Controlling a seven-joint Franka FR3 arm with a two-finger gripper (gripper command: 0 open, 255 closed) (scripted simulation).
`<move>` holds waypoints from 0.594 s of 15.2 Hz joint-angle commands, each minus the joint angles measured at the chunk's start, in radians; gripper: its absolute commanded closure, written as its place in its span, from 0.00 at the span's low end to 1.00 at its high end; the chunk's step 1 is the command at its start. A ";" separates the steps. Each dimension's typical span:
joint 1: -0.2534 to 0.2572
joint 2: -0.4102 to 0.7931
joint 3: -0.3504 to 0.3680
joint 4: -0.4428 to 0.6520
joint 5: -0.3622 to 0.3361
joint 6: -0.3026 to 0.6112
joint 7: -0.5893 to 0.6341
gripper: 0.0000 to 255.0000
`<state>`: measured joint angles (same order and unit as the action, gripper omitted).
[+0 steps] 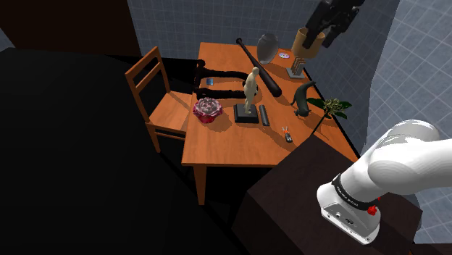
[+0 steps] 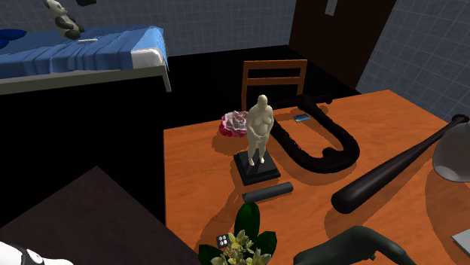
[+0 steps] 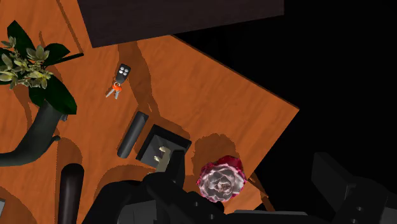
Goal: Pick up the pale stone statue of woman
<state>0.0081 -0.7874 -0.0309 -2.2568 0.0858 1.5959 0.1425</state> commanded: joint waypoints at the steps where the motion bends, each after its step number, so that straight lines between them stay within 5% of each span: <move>1: 0.000 0.000 0.000 0.000 0.000 0.000 0.000 0.00; 9: -0.045 0.085 0.023 -0.189 -0.025 0.347 0.052 0.00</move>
<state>-0.0299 -0.7236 -0.0078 -2.4308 0.0655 1.8943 0.1901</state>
